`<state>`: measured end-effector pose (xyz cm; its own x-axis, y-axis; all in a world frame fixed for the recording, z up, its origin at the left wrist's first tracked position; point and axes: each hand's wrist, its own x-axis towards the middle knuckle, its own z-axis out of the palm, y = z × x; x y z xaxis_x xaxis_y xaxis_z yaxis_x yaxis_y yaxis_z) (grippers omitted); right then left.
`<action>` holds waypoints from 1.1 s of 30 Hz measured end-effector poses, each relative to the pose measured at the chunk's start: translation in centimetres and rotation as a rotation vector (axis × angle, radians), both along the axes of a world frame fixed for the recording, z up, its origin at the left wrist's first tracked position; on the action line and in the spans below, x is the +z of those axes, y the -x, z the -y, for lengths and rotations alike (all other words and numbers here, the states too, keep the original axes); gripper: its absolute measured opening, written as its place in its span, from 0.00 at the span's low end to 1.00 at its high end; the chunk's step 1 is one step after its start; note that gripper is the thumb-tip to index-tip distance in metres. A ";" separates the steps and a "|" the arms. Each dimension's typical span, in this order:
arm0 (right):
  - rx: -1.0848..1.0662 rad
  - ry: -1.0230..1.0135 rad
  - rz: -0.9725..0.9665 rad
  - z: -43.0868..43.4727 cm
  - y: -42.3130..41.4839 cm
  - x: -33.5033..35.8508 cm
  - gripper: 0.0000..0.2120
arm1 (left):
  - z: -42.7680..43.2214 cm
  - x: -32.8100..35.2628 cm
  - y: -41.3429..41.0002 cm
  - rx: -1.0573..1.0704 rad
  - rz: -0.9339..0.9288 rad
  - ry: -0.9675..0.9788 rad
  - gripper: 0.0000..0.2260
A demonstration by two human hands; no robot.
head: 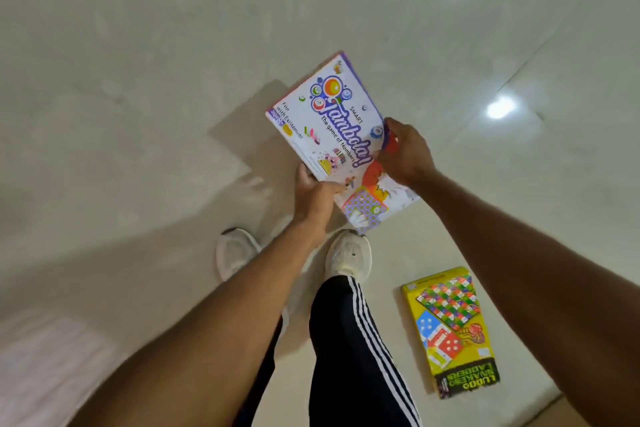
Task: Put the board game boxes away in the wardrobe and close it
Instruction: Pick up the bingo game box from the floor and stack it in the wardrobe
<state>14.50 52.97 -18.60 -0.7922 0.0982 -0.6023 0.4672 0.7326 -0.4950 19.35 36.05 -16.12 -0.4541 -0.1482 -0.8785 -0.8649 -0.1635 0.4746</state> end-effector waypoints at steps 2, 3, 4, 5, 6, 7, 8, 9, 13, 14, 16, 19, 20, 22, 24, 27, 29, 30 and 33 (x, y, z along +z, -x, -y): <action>-0.160 0.085 -0.012 -0.5 -0.5 4.3 0.18 | 0.4 4.2 1.7 -0.115 -0.071 -0.009 0.28; -0.229 0.122 -0.028 -0.7 -0.7 7.4 0.17 | 0.6 7.3 2.5 -0.183 -0.096 -0.013 0.28; -0.272 0.152 -0.048 -0.9 -1.2 9.9 0.17 | 1.0 9.9 2.8 -0.237 -0.111 -0.016 0.29; -0.310 0.177 -0.077 -0.9 -1.6 12.4 0.18 | 1.3 12.2 3.1 -0.284 -0.123 -0.009 0.31; -0.340 0.204 -0.115 -0.9 -2.1 16.1 0.19 | 1.7 15.6 3.5 -0.334 -0.154 -0.008 0.34; -0.356 0.217 -0.144 -0.8 -2.7 20.0 0.20 | 2.0 19.3 3.9 -0.378 -0.172 -0.006 0.37; -0.380 0.225 -0.177 -0.6 -3.4 24.4 0.21 | 2.4 23.3 3.9 -0.417 -0.195 -0.011 0.38; -0.405 0.231 -0.181 -0.2 -4.2 28.3 0.22 | 2.7 26.9 3.7 -0.444 -0.217 -0.024 0.37; -0.558 0.198 -0.199 1.0 -10.3 42.3 0.28 | 4.1 41.6 1.5 -0.544 -0.288 -0.106 0.32; -0.594 0.194 -0.200 1.5 -12.0 45.2 0.29 | 4.7 44.3 0.8 -0.578 -0.302 -0.114 0.33; -0.681 0.201 -0.222 3.0 -15.8 51.9 0.29 | 5.8 50.0 -0.7 -0.677 -0.316 -0.127 0.33; -0.855 0.220 -0.265 5.3 -22.1 59.7 0.27 | 6.8 56.7 -3.3 -0.851 -0.330 -0.188 0.31; -0.905 0.227 -0.287 6.2 -24.1 61.5 0.26 | 7.2 58.1 -3.9 -0.911 -0.338 -0.206 0.30; -1.006 0.221 -0.361 7.9 -29.0 65.5 0.23 | 7.0 61.4 -6.1 -1.058 -0.366 -0.246 0.30; -1.125 0.226 -0.444 10.0 -33.7 68.5 0.25 | 6.1 64.0 -8.7 -1.202 -0.383 -0.288 0.30; -1.359 0.226 -0.507 12.7 -41.0 70.3 0.26 | 4.2 66.3 -13.7 -1.409 -0.376 -0.350 0.30; -1.511 0.218 -0.537 14.5 -46.0 70.3 0.23 | 2.6 67.5 -17.6 -1.554 -0.351 -0.376 0.30; -1.586 0.227 -0.549 15.3 -48.4 70.3 0.22 | 1.8 67.8 -19.6 -1.620 -0.336 -0.393 0.31; -1.842 0.206 -0.636 17.8 -57.0 70.5 0.23 | -1.3 68.4 -28.4 -1.853 -0.303 -0.456 0.33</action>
